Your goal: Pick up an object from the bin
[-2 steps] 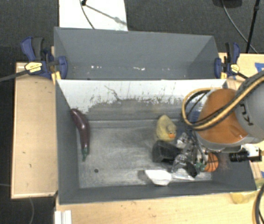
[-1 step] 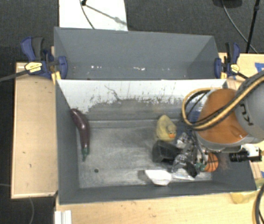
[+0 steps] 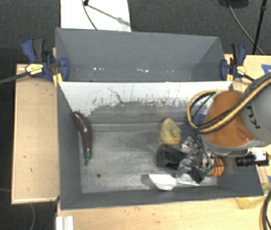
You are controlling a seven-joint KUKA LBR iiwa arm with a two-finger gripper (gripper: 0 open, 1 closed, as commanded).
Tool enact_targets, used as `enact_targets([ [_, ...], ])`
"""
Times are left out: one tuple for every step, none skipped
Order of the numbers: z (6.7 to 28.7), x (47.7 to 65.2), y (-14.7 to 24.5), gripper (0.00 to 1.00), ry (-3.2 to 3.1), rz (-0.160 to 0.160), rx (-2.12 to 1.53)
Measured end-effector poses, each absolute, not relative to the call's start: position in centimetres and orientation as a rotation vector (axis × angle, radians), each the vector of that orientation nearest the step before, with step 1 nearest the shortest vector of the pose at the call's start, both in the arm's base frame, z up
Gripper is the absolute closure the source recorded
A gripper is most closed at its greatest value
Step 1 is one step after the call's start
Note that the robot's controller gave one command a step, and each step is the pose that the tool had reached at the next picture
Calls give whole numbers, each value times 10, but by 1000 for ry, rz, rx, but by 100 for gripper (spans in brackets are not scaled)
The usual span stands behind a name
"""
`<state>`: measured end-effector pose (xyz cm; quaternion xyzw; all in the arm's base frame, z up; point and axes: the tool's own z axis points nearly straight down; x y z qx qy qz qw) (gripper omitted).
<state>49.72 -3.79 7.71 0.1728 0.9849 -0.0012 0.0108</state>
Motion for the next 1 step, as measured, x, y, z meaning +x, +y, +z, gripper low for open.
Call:
enact_targets([
  [79,495,-37,100,3090,-2,539],
])
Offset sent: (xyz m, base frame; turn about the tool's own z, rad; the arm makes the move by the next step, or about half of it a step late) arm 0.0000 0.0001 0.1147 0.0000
